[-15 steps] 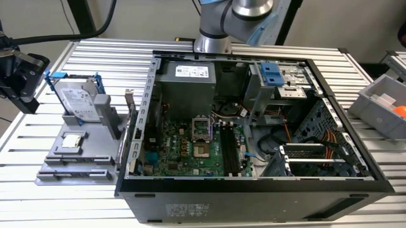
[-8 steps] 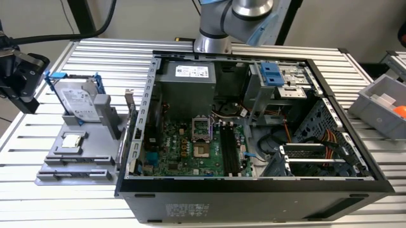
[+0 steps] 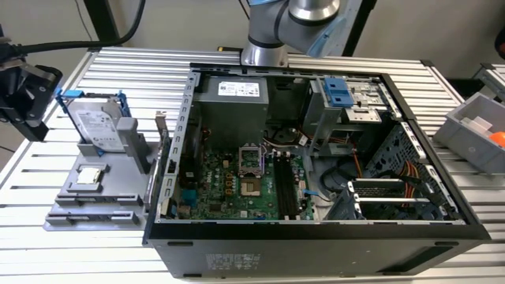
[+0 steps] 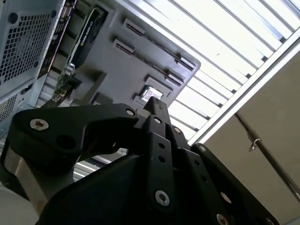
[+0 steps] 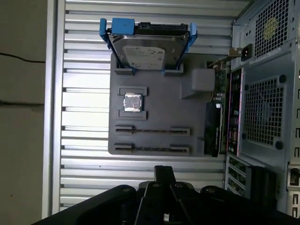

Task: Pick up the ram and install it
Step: 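Pick up the ram and move it above insertion slot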

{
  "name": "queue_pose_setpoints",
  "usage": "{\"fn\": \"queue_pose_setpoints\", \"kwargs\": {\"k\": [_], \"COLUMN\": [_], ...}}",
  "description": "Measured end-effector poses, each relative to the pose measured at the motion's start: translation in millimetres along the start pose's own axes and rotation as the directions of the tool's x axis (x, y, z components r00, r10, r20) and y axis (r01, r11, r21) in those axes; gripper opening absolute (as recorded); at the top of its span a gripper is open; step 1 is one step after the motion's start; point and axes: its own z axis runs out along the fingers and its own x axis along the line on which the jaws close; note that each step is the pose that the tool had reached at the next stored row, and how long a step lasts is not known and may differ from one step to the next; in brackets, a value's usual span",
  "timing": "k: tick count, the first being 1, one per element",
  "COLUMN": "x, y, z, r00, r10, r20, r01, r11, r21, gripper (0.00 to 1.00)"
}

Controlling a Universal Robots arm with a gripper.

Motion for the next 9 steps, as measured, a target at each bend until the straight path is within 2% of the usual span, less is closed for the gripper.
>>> {"fn": "queue_pose_setpoints", "kwargs": {"k": [9], "x": [0.0], "y": [0.1], "z": [0.0], "r00": [0.9984], "r10": [-0.057], "r20": [-0.0029], "r01": [0.057], "r11": [0.9984], "r21": [0.0000], "gripper": [0.00]}}
